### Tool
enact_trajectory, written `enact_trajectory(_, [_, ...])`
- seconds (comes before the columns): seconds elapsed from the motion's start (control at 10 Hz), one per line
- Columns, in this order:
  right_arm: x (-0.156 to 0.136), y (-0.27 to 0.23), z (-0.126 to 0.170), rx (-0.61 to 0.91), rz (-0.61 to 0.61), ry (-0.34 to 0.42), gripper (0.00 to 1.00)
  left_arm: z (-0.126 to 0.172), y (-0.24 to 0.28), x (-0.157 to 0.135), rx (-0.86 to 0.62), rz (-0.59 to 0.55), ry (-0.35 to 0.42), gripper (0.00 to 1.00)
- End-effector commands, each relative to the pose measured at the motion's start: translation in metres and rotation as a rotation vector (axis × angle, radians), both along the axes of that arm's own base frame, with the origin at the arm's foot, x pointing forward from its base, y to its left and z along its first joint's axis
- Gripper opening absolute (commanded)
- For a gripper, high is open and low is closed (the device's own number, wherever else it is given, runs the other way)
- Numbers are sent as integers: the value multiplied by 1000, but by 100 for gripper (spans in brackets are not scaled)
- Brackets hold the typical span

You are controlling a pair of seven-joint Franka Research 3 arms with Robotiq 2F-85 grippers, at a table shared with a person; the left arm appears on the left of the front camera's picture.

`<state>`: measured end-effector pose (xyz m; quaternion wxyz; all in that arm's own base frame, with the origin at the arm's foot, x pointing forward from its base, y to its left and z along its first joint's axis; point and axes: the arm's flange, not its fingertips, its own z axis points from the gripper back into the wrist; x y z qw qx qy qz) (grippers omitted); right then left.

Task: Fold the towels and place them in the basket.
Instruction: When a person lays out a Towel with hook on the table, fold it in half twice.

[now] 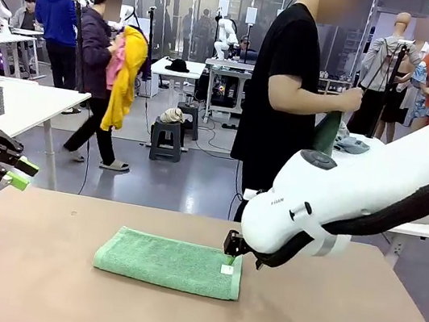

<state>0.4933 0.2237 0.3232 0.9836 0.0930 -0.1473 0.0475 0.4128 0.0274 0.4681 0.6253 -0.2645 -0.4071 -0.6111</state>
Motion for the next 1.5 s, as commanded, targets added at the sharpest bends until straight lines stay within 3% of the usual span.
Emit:
enact_trajectory(0.0, [10,18,-13,7,-123,0,77,3,0,-1,-14,-7,-6,47])
enact_trajectory(0.3, [18,28,-19,26,-157,-2,77,3,0,-1,-14,-7,-6,47])
enact_trajectory(0.7, [31,34,-31,16,-212,60,77,3,0,-1,-14,-7,-6,47])
enact_trajectory(1.2, [39,39,-37,-8,-186,115,77,3,0,-1,-14,-7,-6,47])
enact_trajectory(1.3, [39,40,-38,-24,-173,126,60,3,0,-1,-14,-7,-6,47])
enact_trajectory(1.4, [40,41,-39,-30,-172,141,58,3,0,-1,-14,-7,-6,47])
